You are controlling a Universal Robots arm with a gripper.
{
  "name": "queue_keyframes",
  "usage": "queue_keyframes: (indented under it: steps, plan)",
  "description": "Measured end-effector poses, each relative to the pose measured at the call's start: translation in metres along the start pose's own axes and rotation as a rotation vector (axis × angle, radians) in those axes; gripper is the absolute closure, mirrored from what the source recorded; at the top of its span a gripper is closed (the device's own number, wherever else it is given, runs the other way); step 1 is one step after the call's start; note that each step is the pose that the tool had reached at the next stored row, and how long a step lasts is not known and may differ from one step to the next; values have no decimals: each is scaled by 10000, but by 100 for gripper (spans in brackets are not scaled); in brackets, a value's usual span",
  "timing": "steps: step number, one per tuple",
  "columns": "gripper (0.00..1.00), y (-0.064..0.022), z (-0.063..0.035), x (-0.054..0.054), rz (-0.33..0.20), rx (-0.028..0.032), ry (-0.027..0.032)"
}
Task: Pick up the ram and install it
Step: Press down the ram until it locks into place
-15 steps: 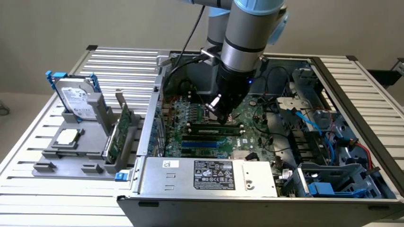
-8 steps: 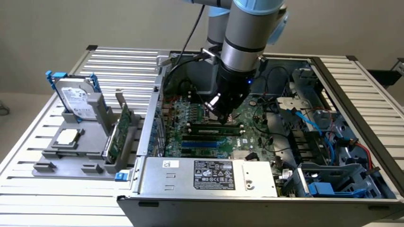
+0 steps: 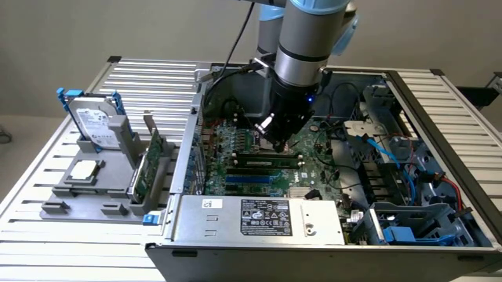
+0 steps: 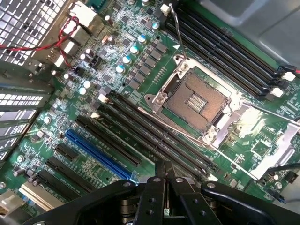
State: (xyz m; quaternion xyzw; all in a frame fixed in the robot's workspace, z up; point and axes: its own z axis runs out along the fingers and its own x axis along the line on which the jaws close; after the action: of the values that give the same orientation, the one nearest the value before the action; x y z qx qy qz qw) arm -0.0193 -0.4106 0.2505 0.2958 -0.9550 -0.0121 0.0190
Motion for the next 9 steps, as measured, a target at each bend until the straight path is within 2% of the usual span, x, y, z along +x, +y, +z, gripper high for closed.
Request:
queue_keyframes:
  steps: [4, 9]
  plan:
    - [89, 1, -36, 1, 312, 32, -68]
    - [89, 2, -60, 1, 786, 38, -112]
